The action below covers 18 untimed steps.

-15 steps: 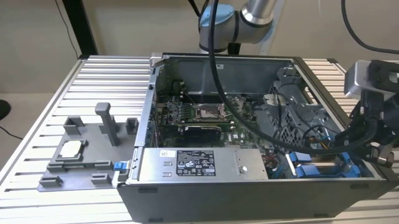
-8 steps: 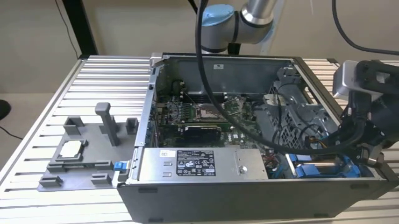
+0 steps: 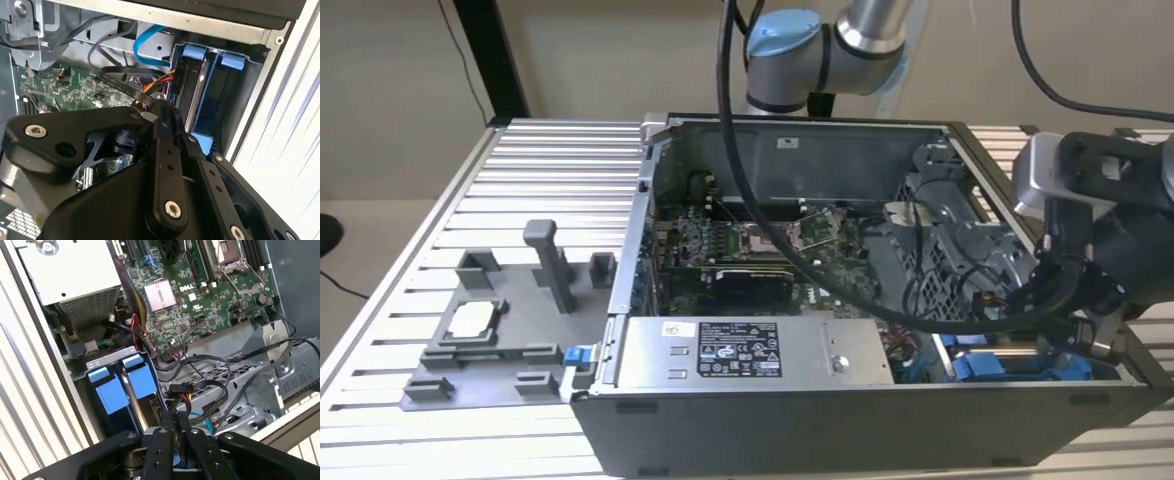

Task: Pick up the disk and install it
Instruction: 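Insert the second disk wire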

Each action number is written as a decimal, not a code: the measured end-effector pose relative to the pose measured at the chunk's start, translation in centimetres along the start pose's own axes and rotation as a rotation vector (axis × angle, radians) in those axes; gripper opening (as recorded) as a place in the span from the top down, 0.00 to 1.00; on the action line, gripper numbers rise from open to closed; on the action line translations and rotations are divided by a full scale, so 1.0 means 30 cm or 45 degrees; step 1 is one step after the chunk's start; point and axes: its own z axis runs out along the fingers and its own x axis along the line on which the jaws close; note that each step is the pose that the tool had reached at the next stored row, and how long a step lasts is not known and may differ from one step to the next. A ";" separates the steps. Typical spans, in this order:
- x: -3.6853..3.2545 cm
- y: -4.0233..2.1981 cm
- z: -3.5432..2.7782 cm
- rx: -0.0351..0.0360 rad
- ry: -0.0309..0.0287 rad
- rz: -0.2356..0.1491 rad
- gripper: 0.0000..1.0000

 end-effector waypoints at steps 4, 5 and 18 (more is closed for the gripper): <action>0.005 0.013 0.000 0.0412 -0.0116 -0.020 1.00; 0.006 0.015 0.000 0.0620 -0.0193 -0.028 1.00; 0.030 0.083 -0.001 0.2260 0.0934 -0.087 1.00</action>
